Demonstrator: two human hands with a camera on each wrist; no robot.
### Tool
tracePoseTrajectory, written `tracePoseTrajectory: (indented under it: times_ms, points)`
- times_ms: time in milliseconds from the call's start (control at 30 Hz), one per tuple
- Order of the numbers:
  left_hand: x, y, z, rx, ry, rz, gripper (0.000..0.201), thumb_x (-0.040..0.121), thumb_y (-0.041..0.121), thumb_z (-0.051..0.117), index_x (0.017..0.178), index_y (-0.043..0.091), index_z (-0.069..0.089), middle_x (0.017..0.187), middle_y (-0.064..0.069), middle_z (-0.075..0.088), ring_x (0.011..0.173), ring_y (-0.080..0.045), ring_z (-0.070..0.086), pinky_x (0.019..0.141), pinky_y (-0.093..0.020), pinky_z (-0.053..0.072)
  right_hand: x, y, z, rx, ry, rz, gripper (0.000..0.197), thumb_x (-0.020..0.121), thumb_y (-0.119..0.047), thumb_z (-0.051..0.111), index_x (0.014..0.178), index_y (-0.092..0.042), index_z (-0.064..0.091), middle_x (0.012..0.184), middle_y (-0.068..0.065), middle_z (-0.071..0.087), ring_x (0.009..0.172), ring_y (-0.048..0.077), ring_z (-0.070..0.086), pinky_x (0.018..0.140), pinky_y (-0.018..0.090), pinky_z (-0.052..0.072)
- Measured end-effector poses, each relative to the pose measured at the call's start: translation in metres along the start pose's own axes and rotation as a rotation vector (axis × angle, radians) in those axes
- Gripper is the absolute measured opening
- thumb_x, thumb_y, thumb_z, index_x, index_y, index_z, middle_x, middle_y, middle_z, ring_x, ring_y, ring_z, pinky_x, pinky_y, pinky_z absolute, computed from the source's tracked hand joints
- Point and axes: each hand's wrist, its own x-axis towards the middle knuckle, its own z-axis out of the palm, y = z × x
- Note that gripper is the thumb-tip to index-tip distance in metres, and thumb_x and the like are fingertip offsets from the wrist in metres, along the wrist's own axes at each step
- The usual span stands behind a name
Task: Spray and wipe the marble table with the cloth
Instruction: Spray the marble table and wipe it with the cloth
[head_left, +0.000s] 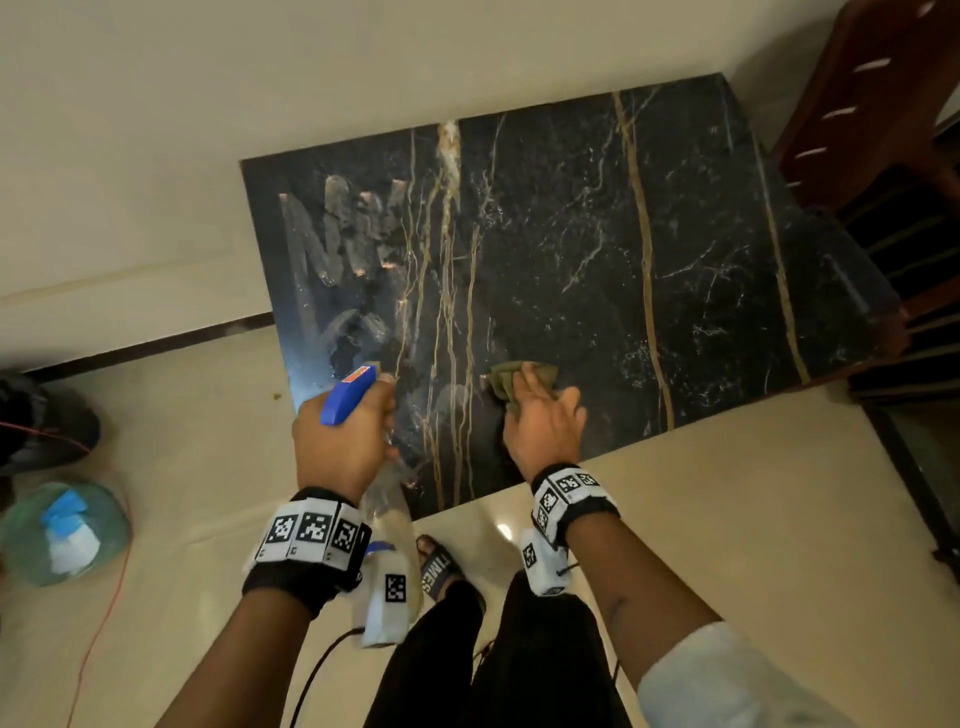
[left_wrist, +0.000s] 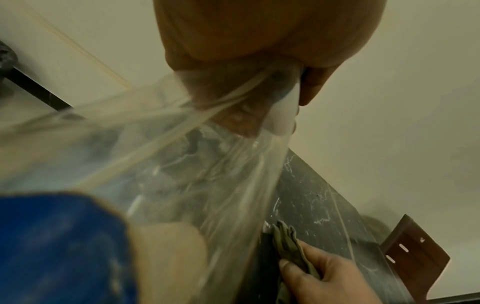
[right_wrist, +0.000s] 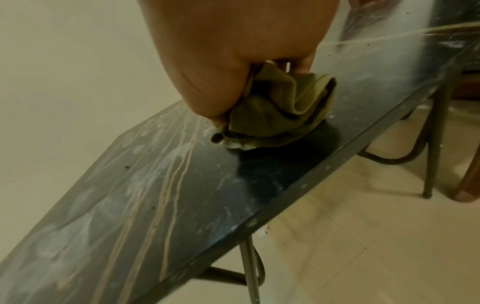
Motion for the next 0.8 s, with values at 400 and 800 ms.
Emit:
tracePoseTrajectory:
  times_ms: [400, 800]
  points:
    - [0.002, 0.011, -0.004, 0.011, 0.040, 0.027, 0.026, 0.095, 0.028, 0.073, 0.071, 0.017, 0.073, 0.056, 0.002, 0.066, 0.048, -0.012, 0.060, 0.060, -0.039, 0.058, 0.002, 0.001, 0.002, 0.007, -0.004, -0.058, 0.051, 0.098, -0.034, 0.051, 0.148, -0.036, 0.044, 0.161, -0.021, 0.030, 0.111, 0.023, 0.041, 0.087, 0.037, 0.038]
    - [0.008, 0.019, 0.009, 0.071, 0.047, -0.008, 0.030, 0.096, 0.026, 0.073, 0.073, 0.006, 0.072, 0.062, -0.007, 0.065, 0.055, -0.021, 0.061, 0.059, -0.038, 0.057, 0.005, -0.006, 0.003, -0.036, -0.059, -0.344, 0.053, 0.095, -0.032, 0.051, 0.147, -0.038, 0.043, 0.160, -0.022, 0.031, 0.110, 0.023, 0.044, 0.083, 0.038, 0.037]
